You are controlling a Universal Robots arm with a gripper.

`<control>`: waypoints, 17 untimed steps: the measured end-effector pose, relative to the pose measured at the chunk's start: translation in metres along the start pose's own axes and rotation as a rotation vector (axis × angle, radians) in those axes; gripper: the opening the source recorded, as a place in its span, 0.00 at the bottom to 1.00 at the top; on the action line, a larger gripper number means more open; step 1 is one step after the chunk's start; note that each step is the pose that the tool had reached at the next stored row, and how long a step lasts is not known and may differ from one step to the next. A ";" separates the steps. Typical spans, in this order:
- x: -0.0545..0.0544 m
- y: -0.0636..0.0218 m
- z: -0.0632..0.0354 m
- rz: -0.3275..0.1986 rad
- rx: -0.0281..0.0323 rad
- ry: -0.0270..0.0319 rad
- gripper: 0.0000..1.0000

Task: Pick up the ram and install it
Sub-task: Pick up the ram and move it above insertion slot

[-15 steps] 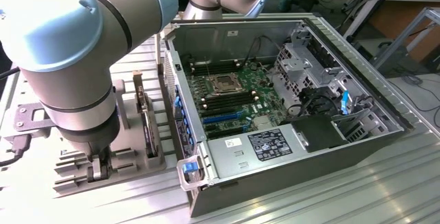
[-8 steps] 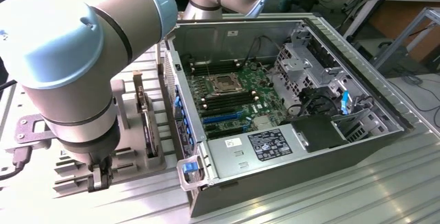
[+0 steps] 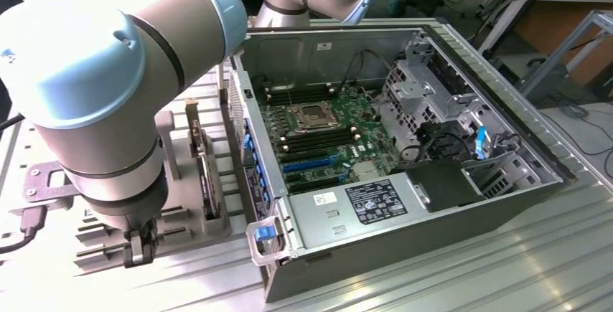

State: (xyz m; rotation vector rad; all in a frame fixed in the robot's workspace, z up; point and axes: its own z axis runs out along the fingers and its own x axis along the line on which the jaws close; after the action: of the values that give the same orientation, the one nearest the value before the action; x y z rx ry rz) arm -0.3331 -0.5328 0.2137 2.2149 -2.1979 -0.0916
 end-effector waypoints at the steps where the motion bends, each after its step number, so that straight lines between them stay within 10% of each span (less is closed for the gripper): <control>1: 0.000 0.0000 0.0022 0.000 -0.0004 -0.0003 0.21; 17: -0.001 -0.0006 0.0120 0.000 -0.0003 -0.0044 0.21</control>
State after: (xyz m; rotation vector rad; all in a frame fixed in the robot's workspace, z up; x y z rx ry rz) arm -0.3331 -0.5313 0.2018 2.2169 -2.1997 -0.0968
